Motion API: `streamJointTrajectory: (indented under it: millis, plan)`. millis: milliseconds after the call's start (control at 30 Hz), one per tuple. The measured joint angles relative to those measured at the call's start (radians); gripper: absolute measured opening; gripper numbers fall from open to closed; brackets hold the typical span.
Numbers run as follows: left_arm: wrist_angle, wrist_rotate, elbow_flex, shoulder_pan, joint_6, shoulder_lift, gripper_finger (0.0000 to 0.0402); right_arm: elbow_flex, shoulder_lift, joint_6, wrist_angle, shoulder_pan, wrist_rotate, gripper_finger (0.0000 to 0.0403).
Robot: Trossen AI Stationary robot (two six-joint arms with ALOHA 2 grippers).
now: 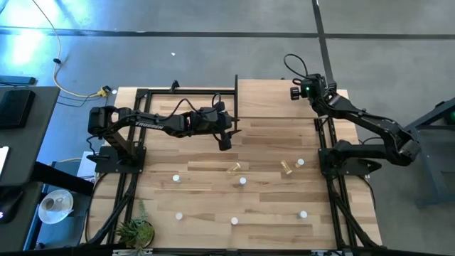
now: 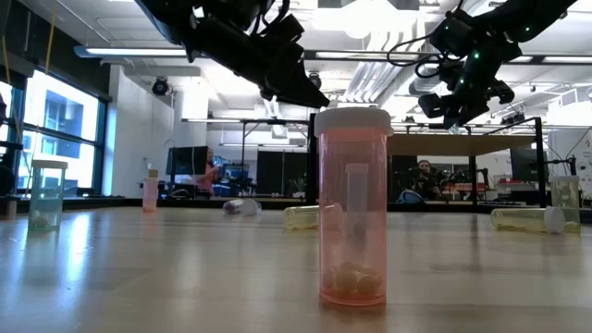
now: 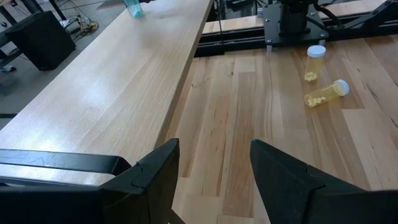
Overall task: Pick and place medicine bottles onto shelf by color
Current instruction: Put the right light blue medicine bottle on the shelf
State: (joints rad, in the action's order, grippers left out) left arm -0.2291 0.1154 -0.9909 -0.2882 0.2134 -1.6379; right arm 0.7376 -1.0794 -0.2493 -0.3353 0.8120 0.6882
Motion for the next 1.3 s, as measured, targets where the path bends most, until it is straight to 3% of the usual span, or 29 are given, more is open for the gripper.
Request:
streamJointTrajectory:
  millis: [500, 1300]
  plan:
    - [0.000, 0.000, 0.000, 0.000, 0.000, 0.000, 0.0187, 0.000, -0.002, -0.012, -0.006, 0.000, -0.007, 0.0164]
    - [0.000, 0.000, 0.000, 0.000, 0.000, 0.000, 0.0187, 0.000, 0.061, 0.027, 0.008, 0.000, -0.010, 0.0167]
